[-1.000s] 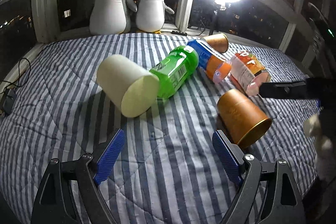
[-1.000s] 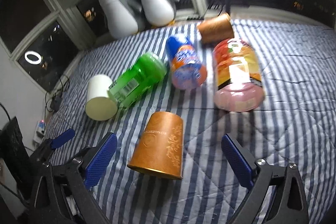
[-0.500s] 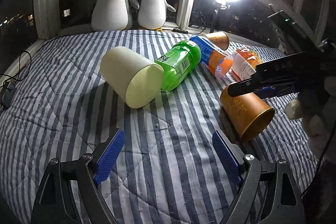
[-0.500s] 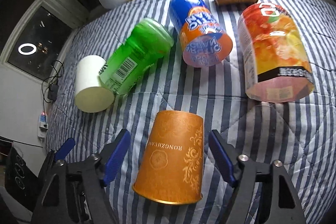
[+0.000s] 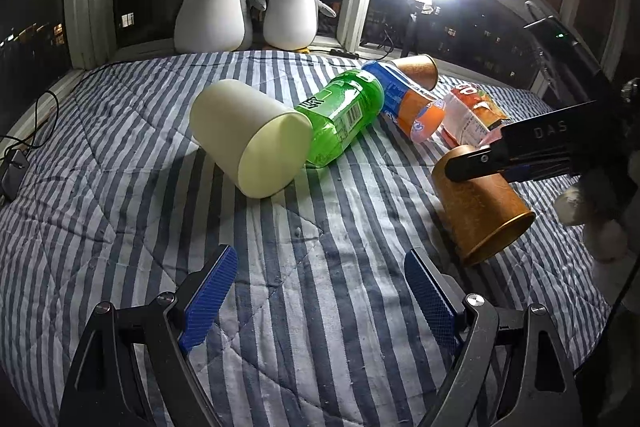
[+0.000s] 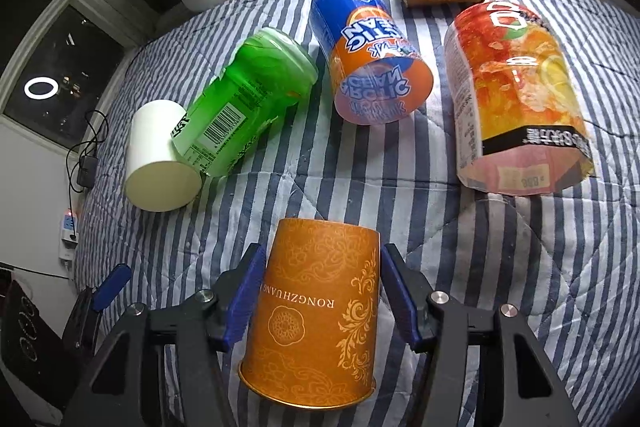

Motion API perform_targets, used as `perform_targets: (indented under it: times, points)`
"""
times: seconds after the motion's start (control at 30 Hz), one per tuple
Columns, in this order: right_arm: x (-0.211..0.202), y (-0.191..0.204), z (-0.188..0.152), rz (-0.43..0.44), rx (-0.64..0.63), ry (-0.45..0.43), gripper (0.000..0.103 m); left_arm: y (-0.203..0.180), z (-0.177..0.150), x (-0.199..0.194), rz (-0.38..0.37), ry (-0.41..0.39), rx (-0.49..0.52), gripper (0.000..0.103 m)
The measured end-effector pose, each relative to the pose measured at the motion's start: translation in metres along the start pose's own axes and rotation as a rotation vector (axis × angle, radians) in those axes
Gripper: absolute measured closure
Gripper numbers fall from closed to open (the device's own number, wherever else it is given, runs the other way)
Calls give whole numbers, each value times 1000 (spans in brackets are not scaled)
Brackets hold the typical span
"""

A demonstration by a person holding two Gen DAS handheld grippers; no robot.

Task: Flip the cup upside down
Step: 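Close the right tool around the brown paper cup's body, then rotate the held cup with the right tool until its opening faces up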

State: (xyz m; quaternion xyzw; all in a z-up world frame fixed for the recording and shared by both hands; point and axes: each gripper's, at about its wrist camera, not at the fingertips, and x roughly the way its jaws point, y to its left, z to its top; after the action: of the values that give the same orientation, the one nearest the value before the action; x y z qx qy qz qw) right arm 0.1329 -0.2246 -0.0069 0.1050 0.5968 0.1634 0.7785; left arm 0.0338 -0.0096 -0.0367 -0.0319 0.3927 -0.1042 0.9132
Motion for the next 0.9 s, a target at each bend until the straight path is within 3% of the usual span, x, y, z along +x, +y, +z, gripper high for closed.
perform_targets:
  times: [0.6,0.9]
  points:
    - [-45,30,-49,-81,-117,-323,49,0,-1,0,6,-3,-13,15]
    - [-47,35,-68,-113,-125,-404,49,2,-3,1,5,0,-26,15]
